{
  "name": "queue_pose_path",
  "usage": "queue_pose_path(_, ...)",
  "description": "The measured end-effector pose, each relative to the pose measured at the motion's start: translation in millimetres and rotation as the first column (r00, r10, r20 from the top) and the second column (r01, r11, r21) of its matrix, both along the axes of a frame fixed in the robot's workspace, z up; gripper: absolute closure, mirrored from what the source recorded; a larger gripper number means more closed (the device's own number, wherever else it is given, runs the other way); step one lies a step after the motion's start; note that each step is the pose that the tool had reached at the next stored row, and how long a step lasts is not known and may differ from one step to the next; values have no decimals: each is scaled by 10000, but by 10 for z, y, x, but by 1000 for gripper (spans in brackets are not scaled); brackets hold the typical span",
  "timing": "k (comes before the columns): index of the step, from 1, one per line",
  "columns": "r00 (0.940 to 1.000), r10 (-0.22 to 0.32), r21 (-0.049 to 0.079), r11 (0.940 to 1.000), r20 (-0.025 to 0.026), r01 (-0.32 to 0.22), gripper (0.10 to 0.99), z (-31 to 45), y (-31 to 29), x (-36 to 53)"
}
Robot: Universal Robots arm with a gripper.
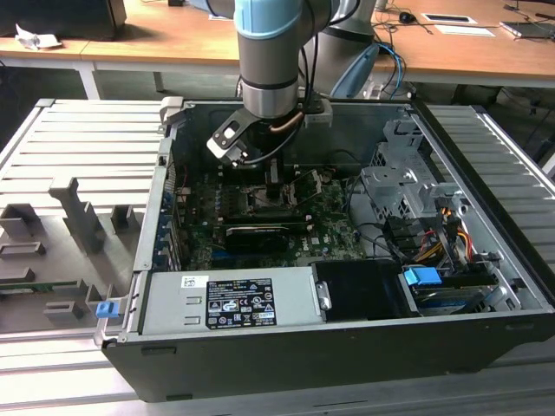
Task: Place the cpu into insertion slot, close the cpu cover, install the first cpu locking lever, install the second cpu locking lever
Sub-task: 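Place the cpu into insertion slot, then close the cpu cover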
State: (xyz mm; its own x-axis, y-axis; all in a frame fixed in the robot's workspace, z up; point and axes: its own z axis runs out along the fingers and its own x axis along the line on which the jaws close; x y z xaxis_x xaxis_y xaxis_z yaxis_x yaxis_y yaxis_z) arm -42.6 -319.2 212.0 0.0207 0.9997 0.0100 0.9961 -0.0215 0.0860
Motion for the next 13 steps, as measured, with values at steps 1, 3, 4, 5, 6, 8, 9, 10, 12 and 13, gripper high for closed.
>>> queue_pose_path(1,10000,0,1,10000,0,0,980,0,0,0)
queue_pose_path(3,10000,0,0,10000,0,0,980,4,0,0)
queue_pose_path(4,10000,-5,1,10000,0,5,980,5,0,0)
queue_pose_path(5,10000,-6,0,10000,0,6,980,7,0,0)
queue_pose_path(6,10000,-7,-2,10000,-2,7,980,13,0,0)
queue_pose_path(8,10000,-7,1,10000,1,7,980,21,0,0)
queue_pose_path(9,10000,-7,1,10000,0,7,980,21,0,3)
queue_pose_path(10,10000,-7,0,10000,-2,7,980,22,0,11)
queue_pose_path(12,10000,-7,7,10000,-3,7,980,22,-11,32)
queue_pose_path(13,10000,-8,27,10000,-7,8,980,22,-19,42)
